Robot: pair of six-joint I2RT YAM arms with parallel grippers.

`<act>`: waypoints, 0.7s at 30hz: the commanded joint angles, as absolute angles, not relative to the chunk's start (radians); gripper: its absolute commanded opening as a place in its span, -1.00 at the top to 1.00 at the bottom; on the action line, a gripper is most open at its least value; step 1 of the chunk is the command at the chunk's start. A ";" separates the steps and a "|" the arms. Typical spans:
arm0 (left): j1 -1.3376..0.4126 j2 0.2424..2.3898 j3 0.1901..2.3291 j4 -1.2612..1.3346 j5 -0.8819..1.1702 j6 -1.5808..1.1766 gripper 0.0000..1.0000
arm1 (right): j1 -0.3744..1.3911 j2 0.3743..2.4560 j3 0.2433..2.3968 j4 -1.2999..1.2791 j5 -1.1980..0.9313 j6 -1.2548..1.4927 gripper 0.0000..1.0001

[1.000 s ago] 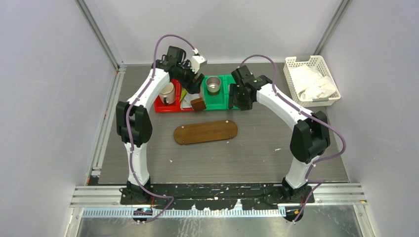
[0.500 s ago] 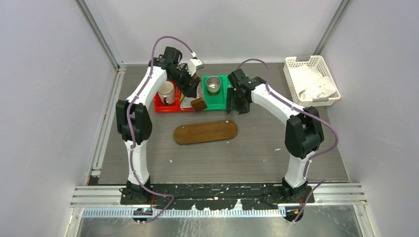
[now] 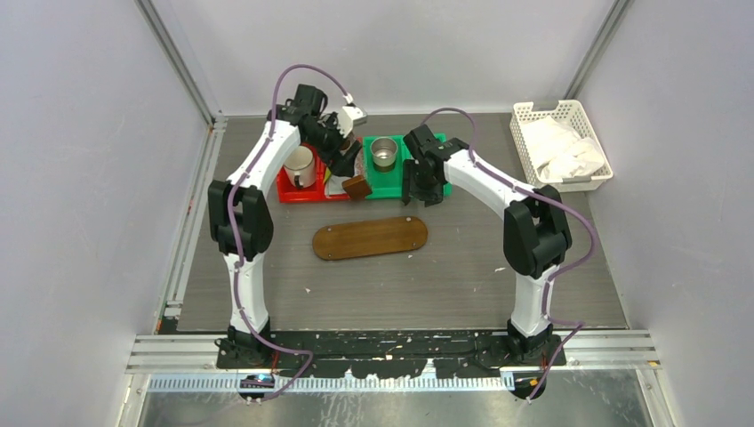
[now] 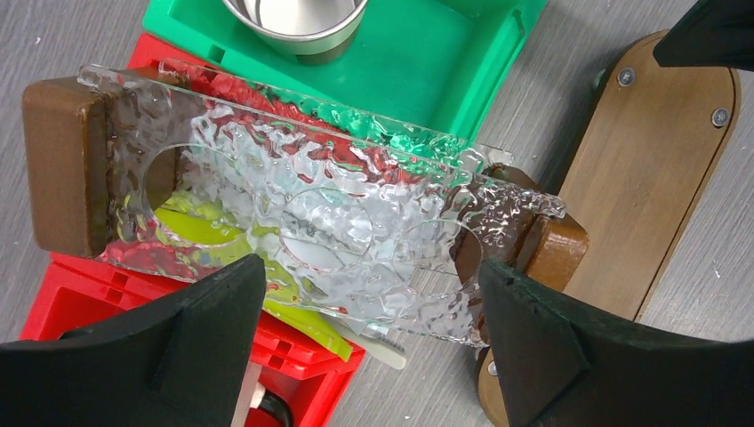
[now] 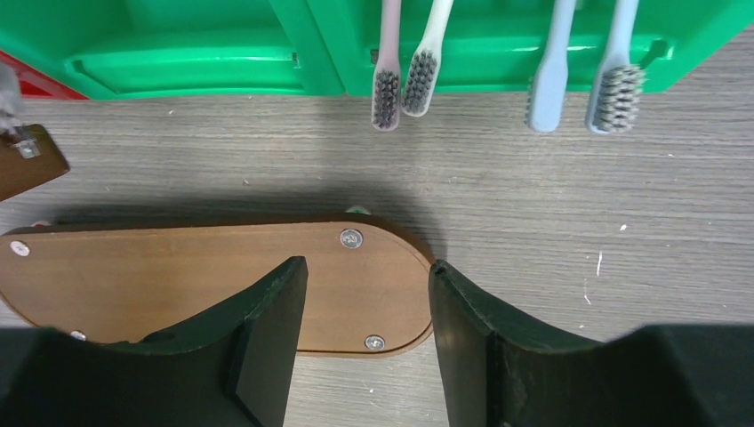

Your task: Prepare toiletry sets of a toothbrush and toothpaste on the tray

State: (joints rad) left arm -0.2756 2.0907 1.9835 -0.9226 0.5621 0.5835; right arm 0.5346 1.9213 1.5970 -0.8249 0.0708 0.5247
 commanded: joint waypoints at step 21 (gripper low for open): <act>-0.301 2.255 2.253 -0.996 0.517 0.667 -0.81 | 0.539 2.016 1.660 -0.776 0.026 0.461 -0.17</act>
State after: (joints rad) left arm -0.2955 2.2223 2.1979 -0.9630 0.5076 0.6392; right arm 0.5358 2.0106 1.6150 -0.8036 0.0391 0.4808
